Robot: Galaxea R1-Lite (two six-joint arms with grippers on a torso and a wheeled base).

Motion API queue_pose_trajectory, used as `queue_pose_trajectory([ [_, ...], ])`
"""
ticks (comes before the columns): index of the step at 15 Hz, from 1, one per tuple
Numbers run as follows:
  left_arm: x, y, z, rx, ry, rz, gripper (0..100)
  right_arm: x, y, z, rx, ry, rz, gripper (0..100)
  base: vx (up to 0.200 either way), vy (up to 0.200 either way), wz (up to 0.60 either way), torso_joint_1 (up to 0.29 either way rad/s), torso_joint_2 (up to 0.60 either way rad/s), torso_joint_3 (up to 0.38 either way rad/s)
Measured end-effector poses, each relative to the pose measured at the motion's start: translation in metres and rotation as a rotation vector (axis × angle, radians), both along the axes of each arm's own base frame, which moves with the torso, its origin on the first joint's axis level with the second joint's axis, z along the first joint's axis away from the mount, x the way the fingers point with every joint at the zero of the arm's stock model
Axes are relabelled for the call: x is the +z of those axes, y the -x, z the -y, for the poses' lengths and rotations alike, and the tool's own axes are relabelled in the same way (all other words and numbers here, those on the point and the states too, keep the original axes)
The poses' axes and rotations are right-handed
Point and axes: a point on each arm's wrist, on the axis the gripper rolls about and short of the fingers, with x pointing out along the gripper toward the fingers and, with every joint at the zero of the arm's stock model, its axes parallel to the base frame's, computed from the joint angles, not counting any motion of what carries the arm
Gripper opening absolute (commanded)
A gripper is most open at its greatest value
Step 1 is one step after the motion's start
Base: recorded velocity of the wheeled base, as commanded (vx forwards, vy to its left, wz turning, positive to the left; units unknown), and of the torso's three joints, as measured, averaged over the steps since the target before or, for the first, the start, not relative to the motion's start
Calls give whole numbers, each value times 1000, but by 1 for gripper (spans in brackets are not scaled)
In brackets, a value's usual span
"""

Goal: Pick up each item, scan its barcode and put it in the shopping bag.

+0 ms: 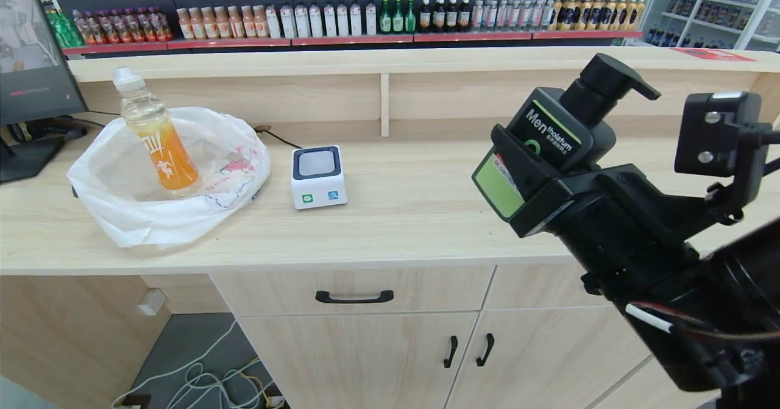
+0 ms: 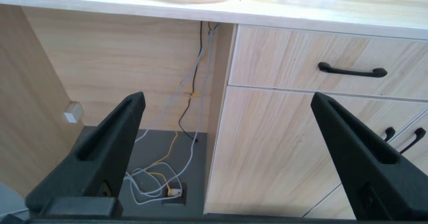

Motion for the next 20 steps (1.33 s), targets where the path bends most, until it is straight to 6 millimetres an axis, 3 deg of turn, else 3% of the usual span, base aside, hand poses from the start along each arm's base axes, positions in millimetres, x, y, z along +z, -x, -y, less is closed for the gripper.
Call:
queue_pose_trajectory([
  [4,0,0,0,0,4,0,100,-12,-22,23,8,-4,-42,0,0,0,0,0,0,0],
  [14,0,0,0,0,-2,0,100,-31,-66,72,-197,34,-96,0,0,0,0,0,0,0],
  [17,0,0,0,-1,3,0,100,-16,-88,91,-277,18,-26,0,0,200,0,-4,-1,4],
  [20,0,0,0,0,3,0,100,-19,-95,105,-312,43,-29,0,0,200,0,14,6,2],
])
